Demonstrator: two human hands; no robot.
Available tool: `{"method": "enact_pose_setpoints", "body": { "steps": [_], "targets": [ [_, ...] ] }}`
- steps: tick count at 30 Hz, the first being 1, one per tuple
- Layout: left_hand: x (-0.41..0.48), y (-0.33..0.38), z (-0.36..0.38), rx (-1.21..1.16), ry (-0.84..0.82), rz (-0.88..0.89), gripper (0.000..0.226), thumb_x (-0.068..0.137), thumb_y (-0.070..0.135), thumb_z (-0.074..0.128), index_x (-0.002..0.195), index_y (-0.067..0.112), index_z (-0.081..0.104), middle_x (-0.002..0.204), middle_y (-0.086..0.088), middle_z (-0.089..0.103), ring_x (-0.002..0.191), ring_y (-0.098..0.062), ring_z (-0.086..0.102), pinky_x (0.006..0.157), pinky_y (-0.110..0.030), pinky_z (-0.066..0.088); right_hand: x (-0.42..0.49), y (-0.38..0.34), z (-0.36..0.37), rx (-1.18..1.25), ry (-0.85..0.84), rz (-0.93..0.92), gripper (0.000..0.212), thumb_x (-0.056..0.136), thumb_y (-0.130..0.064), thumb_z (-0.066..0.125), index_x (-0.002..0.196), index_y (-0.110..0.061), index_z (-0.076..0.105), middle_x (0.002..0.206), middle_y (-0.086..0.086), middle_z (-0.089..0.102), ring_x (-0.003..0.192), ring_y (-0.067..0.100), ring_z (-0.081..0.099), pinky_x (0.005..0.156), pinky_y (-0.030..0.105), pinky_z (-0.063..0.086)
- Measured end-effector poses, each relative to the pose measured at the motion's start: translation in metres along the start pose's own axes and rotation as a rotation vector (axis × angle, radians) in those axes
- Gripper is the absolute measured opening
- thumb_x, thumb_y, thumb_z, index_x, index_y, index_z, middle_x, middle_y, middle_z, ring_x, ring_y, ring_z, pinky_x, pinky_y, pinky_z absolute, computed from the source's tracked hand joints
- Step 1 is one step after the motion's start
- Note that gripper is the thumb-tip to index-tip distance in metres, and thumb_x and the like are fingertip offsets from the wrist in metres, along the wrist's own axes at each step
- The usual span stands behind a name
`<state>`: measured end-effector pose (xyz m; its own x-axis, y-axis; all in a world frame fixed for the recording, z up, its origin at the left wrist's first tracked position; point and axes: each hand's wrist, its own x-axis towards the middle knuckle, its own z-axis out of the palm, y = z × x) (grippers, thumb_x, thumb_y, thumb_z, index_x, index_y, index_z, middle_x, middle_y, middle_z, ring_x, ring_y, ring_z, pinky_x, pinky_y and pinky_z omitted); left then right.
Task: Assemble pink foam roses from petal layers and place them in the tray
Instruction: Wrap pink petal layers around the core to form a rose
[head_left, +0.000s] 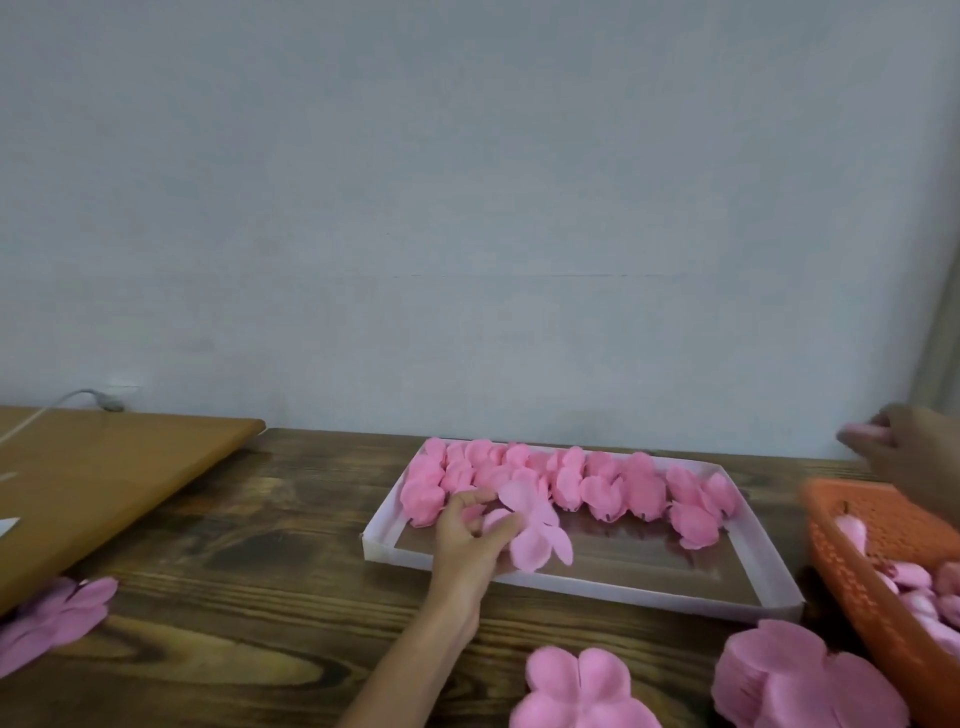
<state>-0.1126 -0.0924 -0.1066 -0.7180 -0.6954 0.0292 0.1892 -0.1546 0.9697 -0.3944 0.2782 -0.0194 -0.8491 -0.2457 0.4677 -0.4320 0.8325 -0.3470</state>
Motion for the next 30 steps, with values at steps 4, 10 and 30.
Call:
{"method": "enact_pose_setpoints", "body": {
  "steps": [4,10,30],
  "targets": [
    [0.002,-0.001,-0.001,-0.024,-0.023,-0.017,0.041,0.084,0.001,0.083,0.114,0.024,0.068,0.115,-0.008,0.073,0.094,-0.021,0.078,0.070,-0.033,0.064,-0.033,-0.111,-0.043,0.343,0.027,-0.097,0.045,0.085,-0.071,0.062,0.087,-0.027,0.071,0.074,-0.021,0.075,0.064,0.021,0.068,0.057,0.038,0.056],
    [0.001,0.003,-0.005,-0.040,-0.100,-0.036,0.029,0.091,0.007,0.077,0.119,0.012,0.074,0.116,-0.011,0.076,0.112,-0.030,0.072,0.096,-0.050,0.061,-0.115,-0.246,-0.015,1.183,-0.151,-0.163,0.039,0.094,-0.063,0.061,0.107,-0.028,0.075,0.097,-0.013,0.076,0.086,0.014,0.068,0.078,0.032,0.055],
    [-0.005,0.004,-0.004,0.008,-0.020,0.107,0.028,0.085,0.031,0.083,0.108,0.015,0.079,0.102,-0.005,0.081,0.100,-0.024,0.077,0.091,-0.048,0.063,-0.166,-0.250,0.107,1.113,-0.127,-0.237,0.017,0.098,-0.037,0.067,0.114,-0.041,0.063,0.102,-0.012,0.075,0.090,0.011,0.073,0.076,0.045,0.061]
  ]
}}
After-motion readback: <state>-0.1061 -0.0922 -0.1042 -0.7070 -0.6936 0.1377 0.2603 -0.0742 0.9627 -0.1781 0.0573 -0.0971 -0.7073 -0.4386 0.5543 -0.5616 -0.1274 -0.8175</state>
